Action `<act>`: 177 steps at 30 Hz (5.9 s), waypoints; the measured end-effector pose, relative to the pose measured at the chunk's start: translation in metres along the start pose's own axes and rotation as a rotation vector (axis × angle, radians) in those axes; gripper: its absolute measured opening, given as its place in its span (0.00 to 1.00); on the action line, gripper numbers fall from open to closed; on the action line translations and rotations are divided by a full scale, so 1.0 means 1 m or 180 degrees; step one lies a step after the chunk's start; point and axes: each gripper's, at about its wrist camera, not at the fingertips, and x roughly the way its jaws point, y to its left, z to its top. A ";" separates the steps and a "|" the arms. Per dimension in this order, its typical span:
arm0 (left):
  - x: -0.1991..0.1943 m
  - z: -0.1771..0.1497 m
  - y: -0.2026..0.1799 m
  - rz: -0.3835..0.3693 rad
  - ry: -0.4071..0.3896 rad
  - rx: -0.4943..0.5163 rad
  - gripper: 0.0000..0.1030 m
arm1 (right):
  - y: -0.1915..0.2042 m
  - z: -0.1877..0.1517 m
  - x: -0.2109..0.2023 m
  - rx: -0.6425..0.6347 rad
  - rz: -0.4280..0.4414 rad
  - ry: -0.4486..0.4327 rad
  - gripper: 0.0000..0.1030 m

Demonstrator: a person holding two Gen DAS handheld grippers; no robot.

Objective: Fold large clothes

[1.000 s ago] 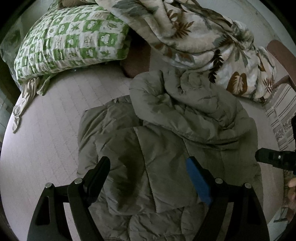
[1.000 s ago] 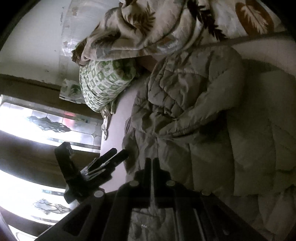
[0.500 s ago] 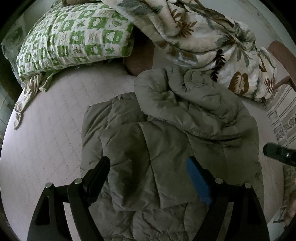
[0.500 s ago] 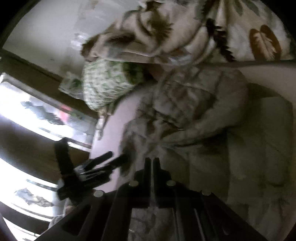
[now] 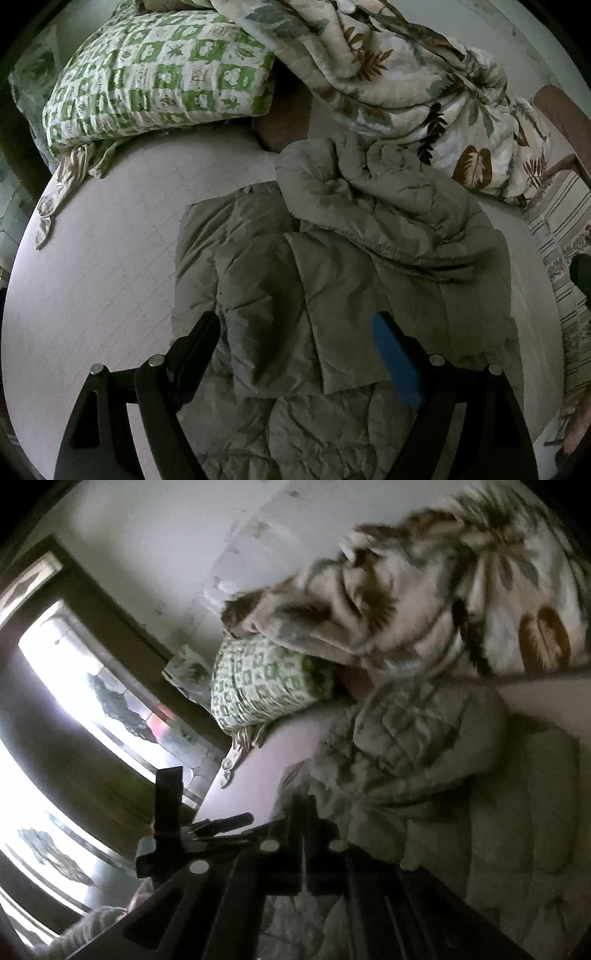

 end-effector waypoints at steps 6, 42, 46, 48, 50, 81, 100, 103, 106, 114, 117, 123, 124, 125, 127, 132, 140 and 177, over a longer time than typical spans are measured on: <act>-0.007 -0.004 0.005 0.0012 -0.0021 -0.0022 0.82 | 0.014 -0.002 -0.013 -0.0303 -0.0251 -0.0291 0.02; 0.021 -0.016 0.013 0.0013 0.0101 0.0041 0.82 | 0.074 -0.104 -0.013 -0.2528 -0.1654 -0.1443 0.03; 0.019 -0.021 0.014 0.0013 0.0111 0.0035 0.82 | 0.096 -0.133 -0.005 -0.3055 -0.2012 -0.1518 0.03; 0.016 -0.023 0.013 0.0025 0.0106 0.0045 0.82 | 0.102 -0.144 -0.002 -0.3161 -0.2058 -0.1494 0.03; 0.014 -0.025 0.013 0.0020 0.0103 0.0041 0.82 | 0.108 -0.155 -0.002 -0.3228 -0.2089 -0.1523 0.03; -0.015 -0.059 0.025 0.0009 0.0086 0.0012 0.82 | 0.124 -0.180 -0.035 -0.2835 -0.1663 -0.1443 0.06; -0.044 -0.201 0.073 0.0020 0.0387 -0.0038 0.82 | 0.075 -0.266 -0.058 -0.1946 -0.1318 0.0795 0.07; -0.038 -0.221 0.082 0.0023 0.0476 -0.0106 0.82 | 0.049 -0.287 -0.039 -0.1754 -0.1528 0.1277 0.07; -0.040 -0.229 0.083 0.0070 0.0441 -0.0074 0.82 | 0.026 -0.294 -0.037 -0.1488 -0.1436 0.1238 0.07; -0.051 -0.232 0.070 -0.0002 0.0369 -0.0032 0.82 | 0.018 -0.289 -0.040 -0.1250 -0.1359 0.1290 0.07; -0.057 -0.240 0.067 0.0010 0.0352 -0.0005 0.82 | 0.025 -0.293 -0.046 -0.1267 -0.1390 0.1211 0.07; -0.058 -0.252 0.080 0.0047 0.0417 -0.0004 0.82 | 0.034 -0.297 -0.071 -0.1441 -0.1433 0.0967 0.07; -0.058 -0.255 0.082 0.0048 0.0429 -0.0001 0.82 | 0.036 -0.298 -0.078 -0.1431 -0.1378 0.0925 0.07; -0.058 -0.258 0.083 0.0066 0.0432 0.0012 0.82 | 0.037 -0.298 -0.084 -0.1431 -0.1346 0.0888 0.07; -0.061 -0.264 0.086 0.0064 0.0430 0.0041 0.82 | 0.039 -0.296 -0.091 -0.1386 -0.1391 0.0860 0.08; -0.070 -0.279 0.095 -0.0026 0.0366 0.0031 0.83 | 0.035 -0.297 -0.105 -0.1290 -0.1528 0.0896 0.08; -0.071 -0.301 0.099 0.0016 0.0326 0.0206 0.84 | 0.016 -0.308 -0.114 -0.1074 -0.1637 0.1136 0.09; -0.036 -0.301 0.091 -0.0056 0.0595 0.0098 0.97 | -0.061 -0.309 -0.164 0.0086 -0.1912 0.1181 1.00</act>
